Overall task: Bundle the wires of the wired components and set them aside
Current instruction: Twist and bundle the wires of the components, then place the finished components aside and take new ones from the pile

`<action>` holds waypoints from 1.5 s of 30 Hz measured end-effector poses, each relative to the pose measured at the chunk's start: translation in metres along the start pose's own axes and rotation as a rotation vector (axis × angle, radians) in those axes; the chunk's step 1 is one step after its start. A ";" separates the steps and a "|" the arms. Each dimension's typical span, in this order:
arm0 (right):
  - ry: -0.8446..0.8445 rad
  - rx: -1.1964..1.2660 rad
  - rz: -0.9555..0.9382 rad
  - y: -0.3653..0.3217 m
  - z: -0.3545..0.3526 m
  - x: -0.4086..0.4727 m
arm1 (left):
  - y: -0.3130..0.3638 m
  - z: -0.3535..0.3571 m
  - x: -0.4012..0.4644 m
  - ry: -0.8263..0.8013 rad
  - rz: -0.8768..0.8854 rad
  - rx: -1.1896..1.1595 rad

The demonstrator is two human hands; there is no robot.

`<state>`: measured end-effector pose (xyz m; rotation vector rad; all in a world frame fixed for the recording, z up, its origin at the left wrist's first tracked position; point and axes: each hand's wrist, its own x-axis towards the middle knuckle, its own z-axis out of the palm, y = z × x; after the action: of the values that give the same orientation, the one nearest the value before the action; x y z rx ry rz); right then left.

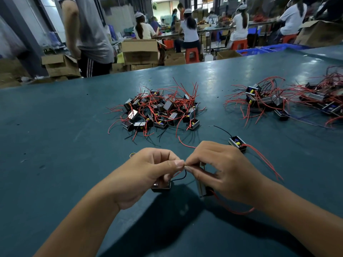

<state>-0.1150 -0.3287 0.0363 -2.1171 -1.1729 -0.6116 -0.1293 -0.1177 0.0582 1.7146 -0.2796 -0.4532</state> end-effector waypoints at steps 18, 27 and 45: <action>-0.458 -0.174 0.728 0.011 -0.016 -0.006 | -0.015 -0.036 0.009 0.067 -0.004 0.939; -0.277 0.202 0.845 0.014 -0.003 -0.005 | -0.023 0.000 0.017 0.212 -0.042 0.194; -0.129 0.500 0.650 0.003 0.002 0.000 | -0.026 0.022 0.024 0.214 -0.023 -0.315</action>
<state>-0.1124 -0.3283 0.0342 -1.9435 -0.5487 0.1101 -0.1192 -0.1421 0.0258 1.4431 -0.0302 -0.3085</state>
